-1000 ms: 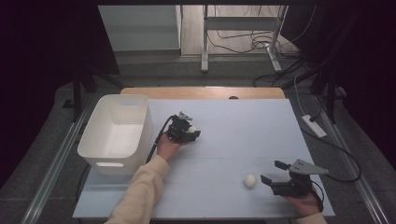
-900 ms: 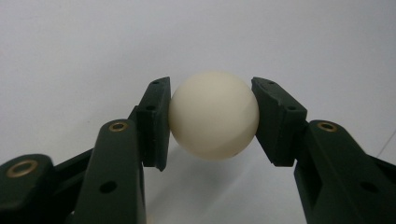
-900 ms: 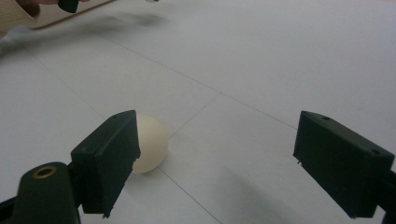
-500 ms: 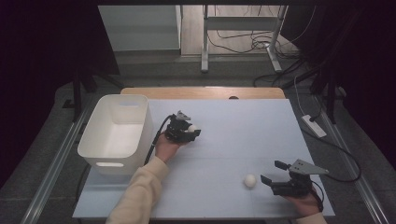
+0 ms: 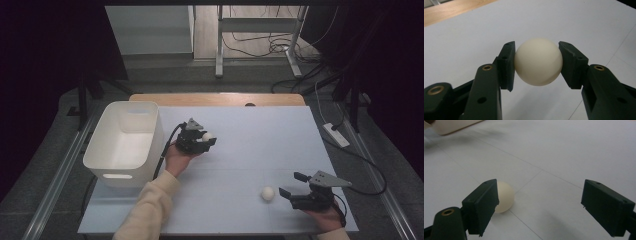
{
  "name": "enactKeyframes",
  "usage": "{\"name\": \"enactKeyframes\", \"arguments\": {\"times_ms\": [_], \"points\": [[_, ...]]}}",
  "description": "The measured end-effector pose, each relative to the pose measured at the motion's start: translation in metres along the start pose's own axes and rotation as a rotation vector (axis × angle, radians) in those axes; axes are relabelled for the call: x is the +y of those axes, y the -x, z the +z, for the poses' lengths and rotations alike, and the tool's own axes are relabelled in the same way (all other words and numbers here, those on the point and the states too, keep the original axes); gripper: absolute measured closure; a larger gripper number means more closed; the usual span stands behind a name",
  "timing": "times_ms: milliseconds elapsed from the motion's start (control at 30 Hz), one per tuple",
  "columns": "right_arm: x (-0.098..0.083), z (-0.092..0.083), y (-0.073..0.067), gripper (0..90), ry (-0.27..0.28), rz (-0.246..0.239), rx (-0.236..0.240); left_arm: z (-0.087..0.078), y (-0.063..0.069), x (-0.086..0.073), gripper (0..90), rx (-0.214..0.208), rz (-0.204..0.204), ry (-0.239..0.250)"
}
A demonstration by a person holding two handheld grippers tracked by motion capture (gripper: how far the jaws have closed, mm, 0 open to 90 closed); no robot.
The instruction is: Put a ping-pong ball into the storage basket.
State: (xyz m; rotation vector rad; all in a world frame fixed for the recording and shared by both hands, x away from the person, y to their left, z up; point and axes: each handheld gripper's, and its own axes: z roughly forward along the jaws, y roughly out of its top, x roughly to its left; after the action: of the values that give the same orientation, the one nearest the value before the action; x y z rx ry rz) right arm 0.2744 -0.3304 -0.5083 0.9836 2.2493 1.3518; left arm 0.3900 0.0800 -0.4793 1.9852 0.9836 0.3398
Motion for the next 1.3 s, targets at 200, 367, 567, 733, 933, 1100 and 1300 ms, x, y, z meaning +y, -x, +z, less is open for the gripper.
{"name": "enactKeyframes", "arguments": {"times_ms": [200,367,567,733,933,1100,1300], "points": [[0.0,0.0,0.0,14.5,0.003,0.004,0.004,-0.005,0.002,0.001,50.6,-0.006,0.001,0.02],[0.0,0.0,0.0,14.4,0.002,0.002,0.003,-0.01,0.003,0.003,50.6,-0.011,0.006,0.041],[0.0,0.001,0.0,14.4,0.001,0.002,0.002,-0.016,0.004,0.004,50.6,-0.011,0.007,0.066],[0.0,0.001,0.0,14.4,-0.001,0.001,0.003,-0.021,0.005,0.006,50.6,-0.009,0.01,0.09],[0.0,0.001,0.0,14.4,0.001,0.004,0.001,-0.029,0.006,0.008,50.6,-0.004,0.018,0.113],[0.0,0.0,0.0,14.4,0.001,0.004,0.001,-0.035,0.008,0.01,50.6,-0.005,0.025,0.135],[0.0,0.0,0.0,14.4,0.001,0.002,0.002,-0.041,0.01,0.012,50.6,-0.005,0.029,0.155]]}}
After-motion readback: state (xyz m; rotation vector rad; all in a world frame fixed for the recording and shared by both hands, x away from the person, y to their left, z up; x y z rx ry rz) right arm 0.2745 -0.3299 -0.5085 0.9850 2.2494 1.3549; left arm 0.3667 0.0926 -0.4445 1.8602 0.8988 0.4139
